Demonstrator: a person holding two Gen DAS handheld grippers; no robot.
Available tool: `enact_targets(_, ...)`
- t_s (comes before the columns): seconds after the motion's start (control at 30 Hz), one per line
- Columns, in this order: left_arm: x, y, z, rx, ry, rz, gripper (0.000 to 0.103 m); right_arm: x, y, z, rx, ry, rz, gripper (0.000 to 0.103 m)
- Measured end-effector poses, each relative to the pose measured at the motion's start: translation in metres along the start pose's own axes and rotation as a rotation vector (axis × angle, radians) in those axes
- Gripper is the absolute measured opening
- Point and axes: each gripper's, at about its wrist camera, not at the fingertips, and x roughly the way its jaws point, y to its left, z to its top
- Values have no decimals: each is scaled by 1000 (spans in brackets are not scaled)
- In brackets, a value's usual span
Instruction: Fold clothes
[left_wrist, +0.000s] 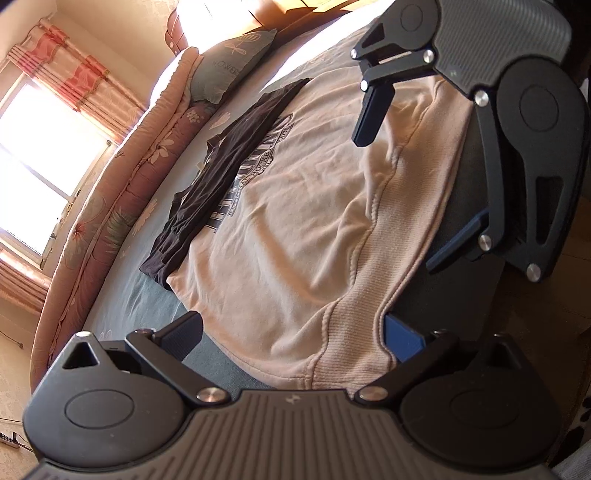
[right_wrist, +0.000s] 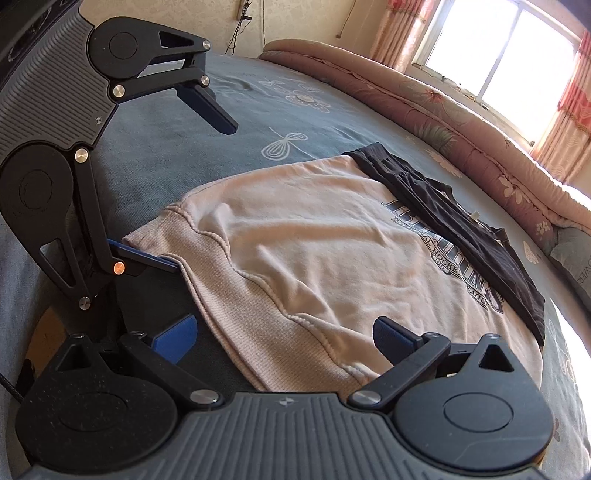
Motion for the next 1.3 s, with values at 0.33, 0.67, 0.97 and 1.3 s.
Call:
enact_targets(0.33,3,6,-2,-89,-2,-47,102,-1,6,-22,-220,16,-296,103)
enact_targets(0.67,24,-15,35,-66,-60,-35,102,-19,-2,-25,-208,-78,-446,103)
enact_targets(0.97,27,6,37,-177,-77,3,102,-3,2,-28,-190,-52,-374,103)
enact_targets(1.3,36,-7,37,-127,-62,-22,102,-3,-43,-70,-131,76,-594,103)
